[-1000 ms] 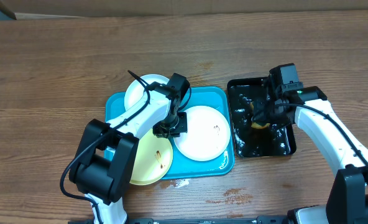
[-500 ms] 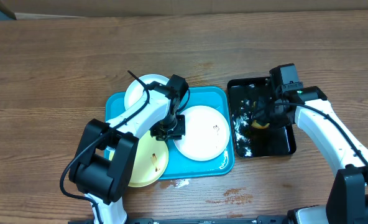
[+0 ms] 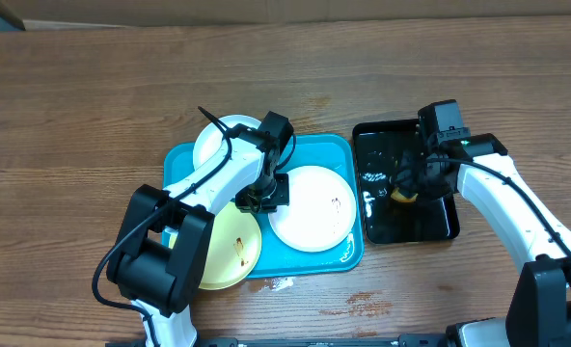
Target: Clean dirty plates on tray and stack at the side
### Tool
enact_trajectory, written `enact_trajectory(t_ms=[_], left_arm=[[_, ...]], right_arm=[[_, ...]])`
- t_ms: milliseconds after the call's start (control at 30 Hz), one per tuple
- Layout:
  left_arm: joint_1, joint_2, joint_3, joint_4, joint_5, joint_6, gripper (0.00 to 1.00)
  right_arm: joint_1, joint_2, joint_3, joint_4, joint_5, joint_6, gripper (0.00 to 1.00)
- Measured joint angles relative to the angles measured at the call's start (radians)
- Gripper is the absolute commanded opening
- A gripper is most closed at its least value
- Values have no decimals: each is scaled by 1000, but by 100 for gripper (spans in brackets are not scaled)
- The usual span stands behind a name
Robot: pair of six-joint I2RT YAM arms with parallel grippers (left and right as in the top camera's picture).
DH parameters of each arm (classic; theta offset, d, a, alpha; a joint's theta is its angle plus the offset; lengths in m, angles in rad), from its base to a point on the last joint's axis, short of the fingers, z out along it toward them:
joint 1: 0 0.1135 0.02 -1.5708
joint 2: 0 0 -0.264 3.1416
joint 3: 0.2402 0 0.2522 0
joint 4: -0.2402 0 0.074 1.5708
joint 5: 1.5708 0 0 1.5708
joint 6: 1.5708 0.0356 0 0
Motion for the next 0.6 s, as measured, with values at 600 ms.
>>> enact_trajectory(t_ms=[600], left_arm=[[0,0,0,5,0,-8,4]], right_arm=[[3,0,0,21,-210,0,4]])
